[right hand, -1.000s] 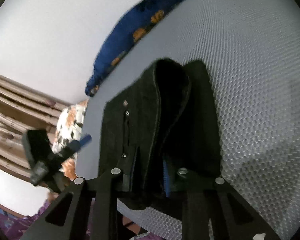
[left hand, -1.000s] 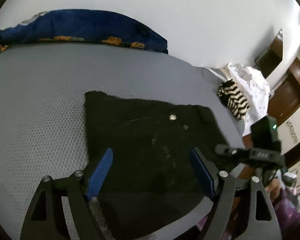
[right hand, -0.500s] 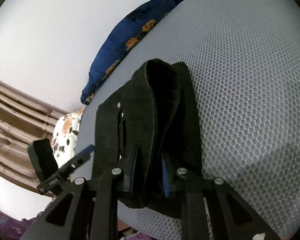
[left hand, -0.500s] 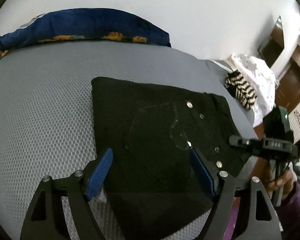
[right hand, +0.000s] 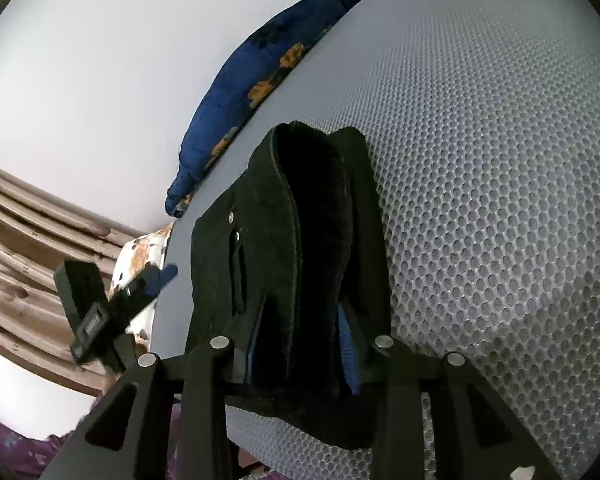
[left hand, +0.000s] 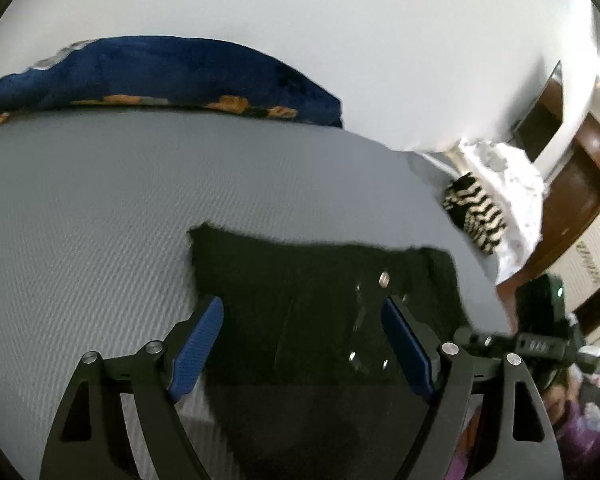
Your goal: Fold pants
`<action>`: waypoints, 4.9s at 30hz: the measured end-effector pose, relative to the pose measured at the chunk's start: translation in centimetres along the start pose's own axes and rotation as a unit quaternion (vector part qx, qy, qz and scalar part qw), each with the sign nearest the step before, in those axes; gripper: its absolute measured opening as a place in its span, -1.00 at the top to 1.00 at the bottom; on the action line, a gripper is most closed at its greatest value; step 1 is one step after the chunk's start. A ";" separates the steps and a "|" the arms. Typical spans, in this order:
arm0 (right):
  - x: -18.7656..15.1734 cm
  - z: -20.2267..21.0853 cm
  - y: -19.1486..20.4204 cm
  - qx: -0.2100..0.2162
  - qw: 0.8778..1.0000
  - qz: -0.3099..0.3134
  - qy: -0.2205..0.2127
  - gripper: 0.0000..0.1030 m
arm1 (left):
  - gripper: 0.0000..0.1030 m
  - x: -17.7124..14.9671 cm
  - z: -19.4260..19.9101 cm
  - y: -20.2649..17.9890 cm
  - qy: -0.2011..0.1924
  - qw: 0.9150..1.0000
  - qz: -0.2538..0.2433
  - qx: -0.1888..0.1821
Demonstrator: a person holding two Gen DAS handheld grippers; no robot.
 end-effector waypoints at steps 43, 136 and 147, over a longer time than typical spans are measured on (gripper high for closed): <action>-0.3 2.5 -4.0 0.008 0.997 -0.071 -0.032 0.11 | -0.82 -2.4 0.4 -3.8 0.009 0.969 -0.120 0.217; 3.5 -3.5 -0.5 0.025 0.984 0.080 0.160 0.31 | -0.99 -4.6 -4.9 0.6 0.149 0.986 -0.071 -0.009; 2.6 -3.1 0.4 0.020 0.987 0.085 0.138 0.39 | 0.12 -4.0 -2.7 3.3 0.091 0.996 -0.021 -0.003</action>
Point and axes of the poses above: each gripper's, at about its wrist camera, not at the fingertips, and z roughly against the way its jaws point, y to its left, x to its top, the point moved 4 cm from there along -z, roughly the way its jaws point, and after that the axes turned 9 degrees about -x, right-handed, at the moved point
